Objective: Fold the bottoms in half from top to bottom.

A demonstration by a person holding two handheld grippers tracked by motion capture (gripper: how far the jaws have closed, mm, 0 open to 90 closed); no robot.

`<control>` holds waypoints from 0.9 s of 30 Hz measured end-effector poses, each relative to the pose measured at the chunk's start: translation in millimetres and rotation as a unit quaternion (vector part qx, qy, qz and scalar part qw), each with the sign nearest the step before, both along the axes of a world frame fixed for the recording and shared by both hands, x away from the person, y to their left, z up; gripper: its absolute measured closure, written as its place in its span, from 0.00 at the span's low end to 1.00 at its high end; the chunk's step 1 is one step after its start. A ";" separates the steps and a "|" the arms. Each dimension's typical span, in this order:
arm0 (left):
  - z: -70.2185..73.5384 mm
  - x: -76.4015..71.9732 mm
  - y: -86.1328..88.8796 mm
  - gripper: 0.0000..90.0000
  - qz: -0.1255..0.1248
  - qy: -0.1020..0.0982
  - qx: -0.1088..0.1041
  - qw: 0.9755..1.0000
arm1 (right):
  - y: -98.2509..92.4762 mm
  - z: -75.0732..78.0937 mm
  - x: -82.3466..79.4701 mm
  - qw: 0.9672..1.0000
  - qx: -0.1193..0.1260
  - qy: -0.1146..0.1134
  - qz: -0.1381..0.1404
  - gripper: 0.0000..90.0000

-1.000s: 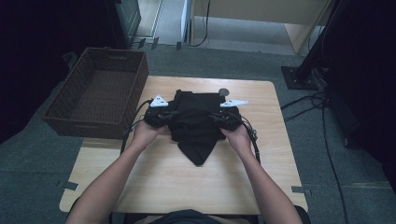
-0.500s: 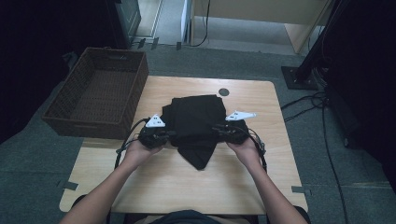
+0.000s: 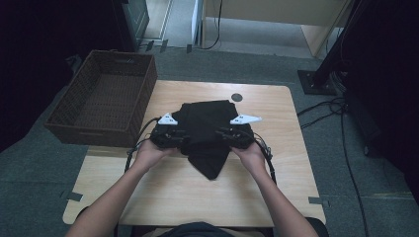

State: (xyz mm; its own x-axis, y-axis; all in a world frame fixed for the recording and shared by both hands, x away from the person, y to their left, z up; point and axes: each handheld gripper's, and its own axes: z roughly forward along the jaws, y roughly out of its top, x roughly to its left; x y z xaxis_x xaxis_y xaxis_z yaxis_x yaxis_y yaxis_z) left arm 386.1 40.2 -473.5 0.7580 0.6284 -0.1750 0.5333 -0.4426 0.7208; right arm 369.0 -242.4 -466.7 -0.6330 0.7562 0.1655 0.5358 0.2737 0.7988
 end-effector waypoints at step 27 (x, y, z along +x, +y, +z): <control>1.8 -29.8 0.2 0.99 -0.002 -0.045 -0.017 0.999 | 11.0 -3.7 -29.6 1.000 -0.019 -0.022 0.002 1.00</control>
